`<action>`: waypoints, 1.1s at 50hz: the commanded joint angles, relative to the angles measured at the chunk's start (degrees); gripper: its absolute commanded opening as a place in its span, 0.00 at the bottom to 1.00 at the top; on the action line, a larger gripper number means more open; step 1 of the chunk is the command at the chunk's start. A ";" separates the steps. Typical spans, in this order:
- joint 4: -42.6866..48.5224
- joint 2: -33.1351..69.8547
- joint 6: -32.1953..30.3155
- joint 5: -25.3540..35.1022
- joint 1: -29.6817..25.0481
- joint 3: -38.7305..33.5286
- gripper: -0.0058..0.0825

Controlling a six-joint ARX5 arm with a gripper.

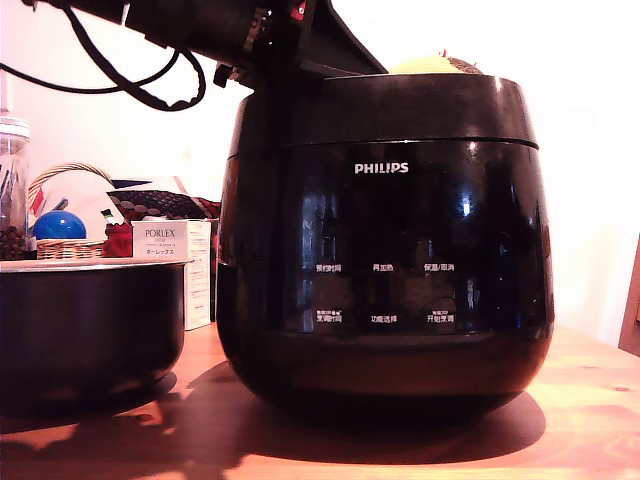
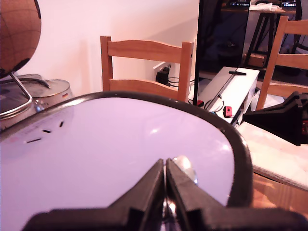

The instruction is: Open the rice cooker by pressing the large metal button on the top of its lid with medium force

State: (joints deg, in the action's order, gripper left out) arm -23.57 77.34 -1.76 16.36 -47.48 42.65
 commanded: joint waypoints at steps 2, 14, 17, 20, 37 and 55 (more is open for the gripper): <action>2.60 0.76 -0.77 -0.59 -0.94 -0.42 0.04; 7.54 1.66 -2.03 -3.37 -1.05 -0.42 0.04; 8.26 1.90 -2.89 -3.41 -1.01 -0.42 0.04; 9.01 2.54 -3.26 -3.56 -1.01 -0.42 0.04; 14.67 4.79 -4.68 -4.96 -1.01 -0.42 0.04; 18.82 4.79 -4.94 -5.51 -1.01 -0.44 0.04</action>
State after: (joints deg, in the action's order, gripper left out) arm -10.83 77.71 -6.28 11.66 -48.62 47.59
